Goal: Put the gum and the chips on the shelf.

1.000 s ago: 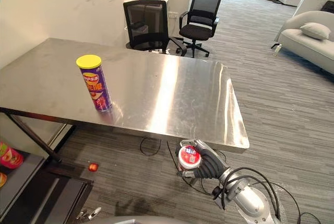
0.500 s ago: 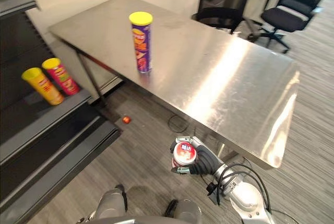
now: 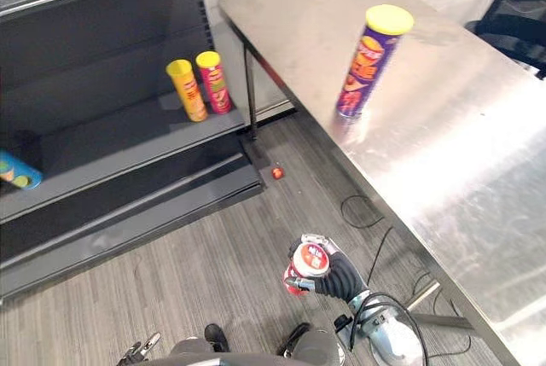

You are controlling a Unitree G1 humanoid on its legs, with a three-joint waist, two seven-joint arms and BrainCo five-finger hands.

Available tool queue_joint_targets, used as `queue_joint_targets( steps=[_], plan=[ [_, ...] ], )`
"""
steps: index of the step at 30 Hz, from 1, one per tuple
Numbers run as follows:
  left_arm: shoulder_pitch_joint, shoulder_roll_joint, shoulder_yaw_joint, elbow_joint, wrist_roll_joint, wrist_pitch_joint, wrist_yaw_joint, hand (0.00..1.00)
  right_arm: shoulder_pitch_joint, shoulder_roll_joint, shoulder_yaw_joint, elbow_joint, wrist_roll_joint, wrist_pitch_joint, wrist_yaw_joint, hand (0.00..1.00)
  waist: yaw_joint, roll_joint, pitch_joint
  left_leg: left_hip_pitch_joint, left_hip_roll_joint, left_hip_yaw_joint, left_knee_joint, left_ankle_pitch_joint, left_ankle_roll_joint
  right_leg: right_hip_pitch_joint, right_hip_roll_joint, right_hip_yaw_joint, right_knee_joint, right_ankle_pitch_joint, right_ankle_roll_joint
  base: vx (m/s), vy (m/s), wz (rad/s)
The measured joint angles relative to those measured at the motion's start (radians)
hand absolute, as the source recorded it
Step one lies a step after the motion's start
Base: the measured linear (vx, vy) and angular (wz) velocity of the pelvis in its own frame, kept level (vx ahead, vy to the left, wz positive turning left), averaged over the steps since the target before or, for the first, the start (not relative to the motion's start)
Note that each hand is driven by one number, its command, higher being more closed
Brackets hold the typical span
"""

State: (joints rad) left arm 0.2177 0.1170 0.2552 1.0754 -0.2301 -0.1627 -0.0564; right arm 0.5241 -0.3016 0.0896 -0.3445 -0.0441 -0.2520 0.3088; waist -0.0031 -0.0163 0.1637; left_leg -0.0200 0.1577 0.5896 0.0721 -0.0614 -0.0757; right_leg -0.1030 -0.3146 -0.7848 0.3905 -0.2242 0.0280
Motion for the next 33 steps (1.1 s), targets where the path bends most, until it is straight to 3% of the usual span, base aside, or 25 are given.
queue_joint_targets(
  steps=[4,8,14,19,23,24,25,26,27,28,31,32,33],
  plan=[
    [-0.037,-0.004,-0.035,0.002,0.009,-0.001,0.022,0.00,-0.022,0.016,0.039,0.010,-0.034,0.001,-0.046,1.00,0.009,-0.017,0.018,-0.016,0.013,0.015,0.062,-0.019,0.021,0.000,0.016,0.032,-0.039,0.042,0.004,0.00,0.054,-0.19],
    [-0.095,0.019,-0.032,-0.001,0.008,-0.002,0.055,0.00,-0.028,0.054,0.115,0.019,-0.033,0.003,-0.067,1.00,0.013,-0.036,0.046,-0.067,0.080,0.084,0.172,-0.116,0.005,-0.062,0.074,0.126,-0.088,0.076,0.019,-0.07,0.041,-0.66],
    [-0.107,0.006,-0.008,-0.018,0.008,-0.003,0.079,0.00,-0.034,0.069,0.161,0.048,-0.033,0.023,-0.063,1.00,0.017,-0.033,0.050,-0.107,0.104,0.131,0.221,-0.162,0.015,-0.069,0.133,0.172,-0.242,0.184,0.031,-0.03,0.072,-0.32],
    [-0.113,-0.003,0.020,-0.021,0.008,-0.003,0.090,0.00,-0.077,0.070,0.193,0.052,-0.033,0.028,-0.066,1.00,0.036,-0.032,0.049,-0.147,0.118,0.110,0.286,-0.215,0.026,-0.065,0.134,0.161,-0.267,0.209,0.040,0.02,0.102,0.08],
    [-0.122,-0.012,0.019,-0.017,0.008,-0.002,0.094,0.00,-0.092,0.071,0.231,0.081,-0.033,0.031,-0.065,1.00,0.032,-0.003,0.062,-0.134,0.097,0.024,0.296,-0.250,0.044,-0.054,0.071,0.168,-0.111,0.209,0.041,0.09,0.206,0.61],
    [-0.122,-0.011,0.000,-0.020,0.008,-0.004,0.094,0.00,-0.080,0.071,0.231,0.083,-0.033,0.033,-0.063,1.00,0.028,0.006,0.064,-0.122,0.077,-0.021,0.288,-0.257,0.056,-0.085,0.038,0.258,0.021,0.216,0.031,0.15,0.226,1.21],
    [-0.124,-0.005,-0.018,-0.022,0.008,-0.004,0.096,0.00,-0.076,0.072,0.231,0.085,-0.034,0.034,-0.058,1.00,0.018,0.025,0.073,-0.106,0.061,-0.070,0.279,-0.267,0.067,-0.156,0.041,0.445,0.165,0.223,-0.006,0.14,0.154,1.19],
    [-0.124,-0.004,-0.031,-0.019,0.008,-0.001,0.097,0.00,-0.074,0.078,0.232,0.088,-0.034,0.034,-0.056,1.00,0.008,0.028,0.075,-0.102,0.058,-0.095,0.279,-0.270,0.071,-0.181,0.069,0.557,0.211,0.207,-0.002,0.21,0.121,1.25],
    [-0.123,0.008,-0.049,-0.013,0.008,-0.002,0.100,0.00,-0.067,0.086,0.232,0.087,-0.033,0.036,-0.053,1.00,-0.010,0.030,0.076,-0.091,0.046,-0.141,0.272,-0.271,0.073,-0.216,0.132,0.730,0.253,0.164,0.012,0.29,0.026,1.13],
    [-0.120,0.015,-0.051,-0.002,0.009,-0.002,0.102,0.00,-0.067,0.085,0.232,0.087,-0.033,0.038,-0.044,1.00,-0.015,0.031,0.077,-0.066,0.038,-0.160,0.258,-0.270,0.073,-0.248,0.184,0.838,0.253,0.125,0.030,0.31,-0.003,0.96],
    [-0.106,0.012,-0.054,0.002,0.009,-0.002,0.102,0.00,-0.059,0.085,0.231,0.086,-0.033,0.040,-0.037,1.00,-0.029,0.047,0.087,0.017,0.032,-0.194,0.198,-0.270,0.071,-0.319,0.288,0.936,0.110,0.117,0.041,0.29,-0.043,0.48],
    [-0.106,0.012,-0.054,0.002,0.009,-0.002,0.102,0.00,-0.052,0.085,0.231,0.084,-0.033,0.040,-0.037,1.00,-0.031,0.045,0.086,0.035,0.026,-0.200,0.181,-0.268,0.069,-0.323,0.307,0.959,0.048,0.126,0.054,0.30,-0.099,0.66],
    [-0.106,0.013,-0.053,0.007,0.010,-0.002,0.100,0.00,-0.032,0.084,0.231,0.081,-0.031,0.040,-0.037,1.00,-0.043,0.034,0.081,0.064,0.005,-0.235,0.154,-0.263,0.060,-0.317,0.333,1.009,-0.073,0.151,0.091,0.26,-0.116,0.79]
  ],
)
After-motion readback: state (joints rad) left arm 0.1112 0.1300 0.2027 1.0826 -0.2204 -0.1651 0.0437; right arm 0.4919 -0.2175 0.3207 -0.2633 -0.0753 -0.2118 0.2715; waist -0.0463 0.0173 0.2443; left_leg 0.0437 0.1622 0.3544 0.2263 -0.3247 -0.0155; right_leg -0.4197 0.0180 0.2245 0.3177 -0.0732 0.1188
